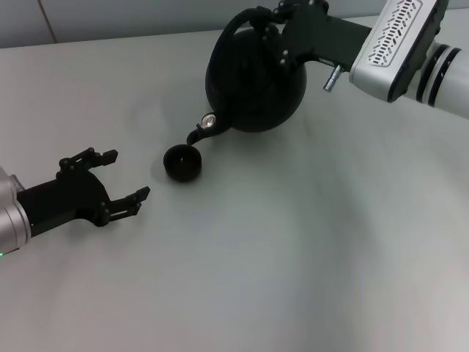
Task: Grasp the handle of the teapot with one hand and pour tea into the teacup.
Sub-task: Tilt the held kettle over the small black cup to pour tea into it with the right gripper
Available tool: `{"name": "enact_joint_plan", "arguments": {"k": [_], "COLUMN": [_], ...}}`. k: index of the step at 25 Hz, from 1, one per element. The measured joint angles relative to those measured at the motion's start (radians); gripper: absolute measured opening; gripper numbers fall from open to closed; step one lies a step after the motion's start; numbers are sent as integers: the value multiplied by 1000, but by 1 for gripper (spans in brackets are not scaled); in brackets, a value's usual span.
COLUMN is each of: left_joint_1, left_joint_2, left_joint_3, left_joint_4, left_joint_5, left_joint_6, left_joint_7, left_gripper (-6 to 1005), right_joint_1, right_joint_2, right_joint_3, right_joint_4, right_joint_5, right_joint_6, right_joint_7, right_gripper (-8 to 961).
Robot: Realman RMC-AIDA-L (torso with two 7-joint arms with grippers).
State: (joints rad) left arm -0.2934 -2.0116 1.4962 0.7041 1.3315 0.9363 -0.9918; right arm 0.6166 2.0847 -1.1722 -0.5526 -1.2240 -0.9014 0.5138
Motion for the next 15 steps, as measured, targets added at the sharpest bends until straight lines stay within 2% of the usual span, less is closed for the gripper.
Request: {"name": "enact_joint_plan", "arguments": {"k": [15], "left_joint_1": [-7], "left_joint_2": [-8], "left_joint_3": [-38], "left_joint_4": [-3], "left_joint_5": [29], "left_joint_6": [5], "left_joint_7": [-5], "left_gripper": [843], "right_joint_1": [0], "right_joint_2": [0], "right_joint_3": [-46], "right_joint_4": [-25], "right_joint_5": [-2], "right_joint_6": [42], "right_joint_7": [8], "right_gripper": [73]}}
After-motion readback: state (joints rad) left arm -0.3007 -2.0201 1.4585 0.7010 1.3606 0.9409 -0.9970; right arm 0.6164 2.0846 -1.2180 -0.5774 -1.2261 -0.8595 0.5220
